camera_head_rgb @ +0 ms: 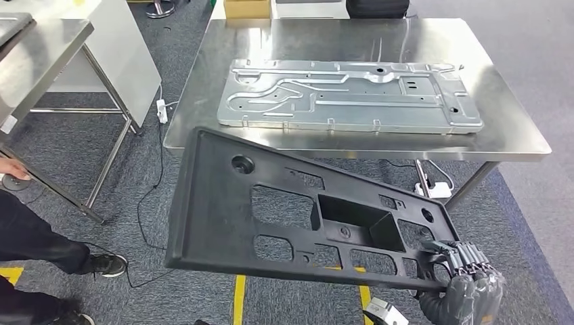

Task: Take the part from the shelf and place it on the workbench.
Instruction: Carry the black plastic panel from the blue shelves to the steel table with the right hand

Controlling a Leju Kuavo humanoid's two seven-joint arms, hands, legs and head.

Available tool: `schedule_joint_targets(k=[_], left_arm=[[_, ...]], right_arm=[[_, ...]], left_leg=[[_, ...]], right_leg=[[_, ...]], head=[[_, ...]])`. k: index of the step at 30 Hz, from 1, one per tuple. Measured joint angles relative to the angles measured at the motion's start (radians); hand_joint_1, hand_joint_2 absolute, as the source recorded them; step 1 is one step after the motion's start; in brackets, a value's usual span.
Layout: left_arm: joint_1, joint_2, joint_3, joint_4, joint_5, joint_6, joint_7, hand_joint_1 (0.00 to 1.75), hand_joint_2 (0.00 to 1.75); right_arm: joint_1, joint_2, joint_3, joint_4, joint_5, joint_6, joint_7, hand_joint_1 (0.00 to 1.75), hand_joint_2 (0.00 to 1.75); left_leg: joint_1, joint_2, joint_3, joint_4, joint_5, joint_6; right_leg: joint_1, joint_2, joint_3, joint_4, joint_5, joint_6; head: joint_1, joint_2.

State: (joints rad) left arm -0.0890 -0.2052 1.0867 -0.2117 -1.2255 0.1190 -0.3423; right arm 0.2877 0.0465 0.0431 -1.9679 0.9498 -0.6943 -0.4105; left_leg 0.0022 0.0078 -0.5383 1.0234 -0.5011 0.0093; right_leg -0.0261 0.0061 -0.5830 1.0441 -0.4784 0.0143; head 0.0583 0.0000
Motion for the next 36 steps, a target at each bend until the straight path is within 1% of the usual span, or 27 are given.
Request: schedule_joint_targets(k=[2, 4, 5, 6, 7, 8, 9, 10, 11, 12, 15, 16, 17, 18, 20, 21, 22, 23, 24, 25, 27, 28, 30, 32, 33, 35, 36], left_arm=[[0.0, 0.0, 0.0, 0.0, -0.002, 0.0, 0.0, 0.0, 1.75], [0.0, 0.0, -0.001, 0.0, -0.002, 0.0, 0.0, 0.0, 1.75], [0.001, 0.0, -0.001, 0.0, -0.002, 0.0, 0.0, 0.0, 1.75], [0.002, 0.0, -0.002, 0.0, -0.002, 0.0, 0.0, 0.0, 1.75], [0.003, 0.0, -0.002, 0.0, -0.002, 0.0, 0.0, 0.0, 1.75], [0.003, 0.0, -0.002, 0.0, -0.002, 0.0, 0.0, 0.0, 1.75], [0.003, 0.0, -0.003, 0.0, -0.002, 0.0, 0.0, 0.0, 1.75], [0.003, 0.0, -0.003, 0.0, -0.002, 0.0, 0.0, 0.0, 1.75], [0.002, 0.0, -0.004, 0.0, -0.002, 0.0, 0.0, 0.0, 1.75], [0.002, 0.0, -0.004, 0.0, -0.002, 0.0, 0.0, 0.0, 1.75], [0.003, 0.0, -0.006, 0.0, -0.002, 0.0, 0.001, 0.0, 1.75], [0.003, -0.001, -0.006, 0.0, -0.002, 0.0, 0.001, 0.0, 1.75], [0.002, -0.001, -0.006, 0.0, -0.002, 0.0, 0.001, 0.0, 1.75], [0.002, -0.001, -0.006, 0.0, -0.002, 0.0, 0.001, 0.0, 1.75], [0.001, -0.001, -0.006, 0.0, -0.002, -0.001, 0.001, 0.0, 1.75], [0.001, -0.001, -0.006, 0.0, -0.002, -0.001, 0.001, 0.0, 1.75], [0.002, -0.001, -0.006, 0.0, -0.002, -0.002, 0.001, 0.0, 1.75], [0.002, -0.001, -0.006, 0.0, -0.002, -0.002, 0.001, 0.0, 1.75], [0.002, -0.001, -0.006, 0.0, -0.002, -0.003, 0.001, 0.0, 1.75], [0.002, -0.002, -0.006, 0.0, -0.002, -0.003, 0.001, 0.0, 1.75], [0.002, -0.002, -0.006, 0.0, -0.002, -0.004, 0.0, 0.0, 1.75], [0.002, -0.003, -0.006, 0.0, -0.002, -0.004, 0.0, 0.0, 1.75], [0.001, -0.003, -0.006, 0.0, -0.002, -0.004, -0.001, 0.0, 1.75], [0.001, -0.002, -0.006, 0.0, -0.002, -0.004, -0.003, 0.0, 1.75], [0.001, -0.002, -0.007, 0.0, -0.002, -0.004, -0.003, 0.0, 1.75], [0.002, -0.002, -0.007, 0.0, -0.002, -0.004, -0.004, 0.0, 1.75], [0.003, -0.002, -0.006, 0.0, -0.002, -0.004, -0.004, 0.0, 1.75]], right_arm=[[-0.001, 0.0, 0.0, 0.0, 0.001, 0.0, 0.0, 1.75, 1.75], [-0.002, 0.0, 0.0, -0.001, 0.002, 0.0, 0.0, 1.75, 1.75], [-0.002, 0.0, 0.0, 0.0, 0.002, 0.0, 0.0, 1.75, 1.75], [-0.002, 0.0, 0.0, 0.0, 0.002, 0.0, 0.0, 1.75, 1.75], [-0.001, 0.0, 0.0, 0.0, 0.002, 0.0, 0.0, 1.75, 1.75], [-0.001, 0.0, 0.0, 0.0, 0.002, 0.0, 0.0, 1.75, 1.75], [-0.001, 0.0, 0.0, 0.0, 0.002, 0.0, 0.0, 1.75, 1.75], [-0.002, 0.0, 0.0, 0.0, 0.002, 0.0, 0.0, 1.75, 1.75], [-0.002, 0.0, 0.0, 0.0, 0.002, 0.0, 0.0, 1.75, 1.75], [-0.002, 0.0, 0.0, 0.0, 0.002, 0.0, 0.0, 1.75, 1.75], [-0.002, 0.0, 0.0, -0.001, 0.002, 0.0, 0.0, 1.75, 1.75], [-0.002, 0.0, 0.0, -0.001, 0.002, 0.0, 0.0, 1.75, 1.75], [-0.002, 0.0, 0.0, -0.001, 0.002, 0.0, 0.0, 1.75, 1.75], [-0.002, 0.0, 0.0, -0.001, 0.002, 0.0, 0.0, 1.75, 1.75], [-0.002, 0.0, 0.0, 0.0, 0.002, 0.0, 0.0, 1.75, 1.75], [-0.002, 0.0, 0.0, 0.001, 0.002, 0.0, 0.001, 1.75, 1.75], [-0.002, 0.0, 0.0, 0.001, 0.002, 0.0, 0.001, 1.75, 1.75], [-0.002, 0.0, 0.0, 0.002, 0.003, 0.0, 0.002, 1.75, 1.75], [-0.002, 0.0, 0.0, 0.002, 0.003, 0.0, 0.002, 1.75, 1.75], [-0.002, 0.0, 0.0, 0.002, 0.003, 0.0, 0.003, 1.75, 1.75], [-0.003, 0.0, 0.0, 0.001, 0.003, 0.0, 0.003, 1.75, 1.75], [-0.003, 0.0, 0.0, 0.001, 0.003, 0.0, 0.003, 1.75, 1.75], [-0.003, 0.0, 0.0, 0.001, 0.003, 0.0, 0.004, 1.75, 1.75], [-0.003, 0.0, 0.0, 0.001, 0.003, 0.0, 0.004, 1.75, 1.75], [-0.003, 0.0, 0.0, 0.001, 0.003, 0.0, 0.004, 1.75, 1.75], [-0.003, 0.0, 0.0, 0.001, 0.002, 0.0, 0.004, 1.75, 1.75], [-0.003, 0.0, 0.0, 0.001, 0.002, 0.0, 0.004, 1.75, 1.75]], left_leg=[[0.003, -0.001, -0.023, 0.057, -0.039, -0.01], [0.006, -0.001, -0.084, 0.182, -0.103, -0.018], [0.008, -0.001, -0.114, 0.24, -0.125, -0.02], [0.008, -0.001, -0.132, 0.273, -0.128, -0.021], [0.009, -0.001, -0.132, 0.266, -0.111, -0.021], [0.009, -0.001, -0.113, 0.219, -0.076, -0.019], [0.009, -0.001, -0.082, 0.148, -0.034, -0.016], [0.008, -0.002, -0.052, 0.081, -0.005, -0.013], [0.006, -0.002, -0.03, 0.031, 0.014, -0.008], [0.003, -0.003, -0.02, 0.007, 0.019, -0.004], [0.0, -0.003, -0.018, -0.004, 0.024, 0.015], [0.001, -0.003, -0.016, -0.009, 0.028, 0.023], [0.003, -0.002, -0.014, -0.015, 0.031, 0.03], [0.003, -0.001, -0.013, -0.018, 0.033, 0.036], [-0.002, 0.0, -0.014, -0.018, 0.033, 0.043], [-0.005, 0.0, -0.013, -0.017, 0.031, 0.045], [-0.007, 0.0, -0.013, -0.016, 0.03, 0.046], [-0.009, -0.001, -0.012, -0.014, 0.028, 0.046], [-0.01, -0.001, -0.01, -0.011, 0.026, 0.046], [-0.013, -0.002, -0.009, -0.008, 0.022, 0.044], [-0.016, -0.003, -0.01, -0.003, 0.017, 0.037], [-0.017, -0.003, -0.01, -0.002, 0.016, 0.032], [-0.016, -0.002, -0.01, -0.002, 0.013, 0.023], [-0.015, -0.003, -0.022, 0.031, -0.014, 0.01], [-0.013, -0.003, -0.042, 0.076, -0.041, 0.003], [-0.003, -0.004, -0.103, 0.201, -0.1, -0.01], [0.002, -0.004, -0.127, 0.248, -0.112, -0.015]], right_leg=[[-0.003, -0.002, 0.004, -0.008, 0.003, -0.012], [-0.003, -0.004, 0.004, -0.009, 0.002, -0.017], [-0.002, -0.005, 0.004, -0.008, 0.002, -0.018], [-0.001, -0.005, 0.004, -0.008, 0.001, -0.018], [-0.001, -0.004, 0.006, -0.008, 0.0, -0.018], [-0.001, -0.003, 0.008, -0.008, -0.001, -0.017], [-0.001, -0.002, 0.011, -0.008, -0.002, -0.015], [0.0, -0.002, 0.012, -0.007, -0.004, -0.011], [0.002, -0.001, 0.013, -0.006, -0.005, -0.006], [0.003, -0.001, 0.013, -0.006, -0.006, -0.001], [0.002, -0.001, 0.015, -0.009, -0.005, 0.019], [0.002, -0.002, 0.011, 0.002, -0.014, 0.023], [0.001, -0.002, -0.002, 0.032, -0.035, 0.026], [0.001, -0.003, -0.026, 0.083, -0.064, 0.027], [0.003, -0.003, -0.089, 0.211, -0.123, 0.027], [0.003, -0.003, -0.111, 0.252, -0.132, 0.027], [0.004, -0.003, -0.116, 0.258, -0.12, 0.025], [0.005, -0.003, -0.104, 0.229, -0.093, 0.021], [0.007, -0.003, -0.074, 0.164, -0.054, 0.015], [0.012, -0.004, -0.042, 0.097, -0.026, 0.008], [0.019, -0.006, -0.002, 0.008, 0.002, -0.002], [0.022, -0.006, 0.001, 0.0, -0.001, -0.005], [0.019, -0.006, 0.003, -0.008, 0.003, -0.011], [0.011, -0.007, 0.01, -0.02, 0.007, -0.019], [0.009, -0.008, 0.013, -0.024, 0.009, -0.022], [0.008, -0.01, 0.013, -0.024, 0.008, -0.025], [0.007, -0.01, 0.012, -0.023, 0.008, -0.025]], head=[[-0.001, 0.0], [-0.002, 0.0], [-0.002, 0.0], [-0.002, 0.0], [-0.002, 0.0], [-0.002, 0.0], [-0.002, 0.0], [-0.002, 0.0], [-0.002, 0.0], [-0.002, 0.0], [-0.001, 0.0], [-0.001, 0.0], [0.0, 0.0], [0.0, 0.0], [0.0, 0.0], [0.0, 0.0], [0.0, 0.0], [0.0, 0.0], [0.0, 0.0], [0.0, 0.0], [0.0, 0.0], [-0.001, 0.0], [-0.001, 0.0], [-0.004, 0.0], [-0.006, 0.0], [-0.008, 0.0], [-0.008, 0.0]])
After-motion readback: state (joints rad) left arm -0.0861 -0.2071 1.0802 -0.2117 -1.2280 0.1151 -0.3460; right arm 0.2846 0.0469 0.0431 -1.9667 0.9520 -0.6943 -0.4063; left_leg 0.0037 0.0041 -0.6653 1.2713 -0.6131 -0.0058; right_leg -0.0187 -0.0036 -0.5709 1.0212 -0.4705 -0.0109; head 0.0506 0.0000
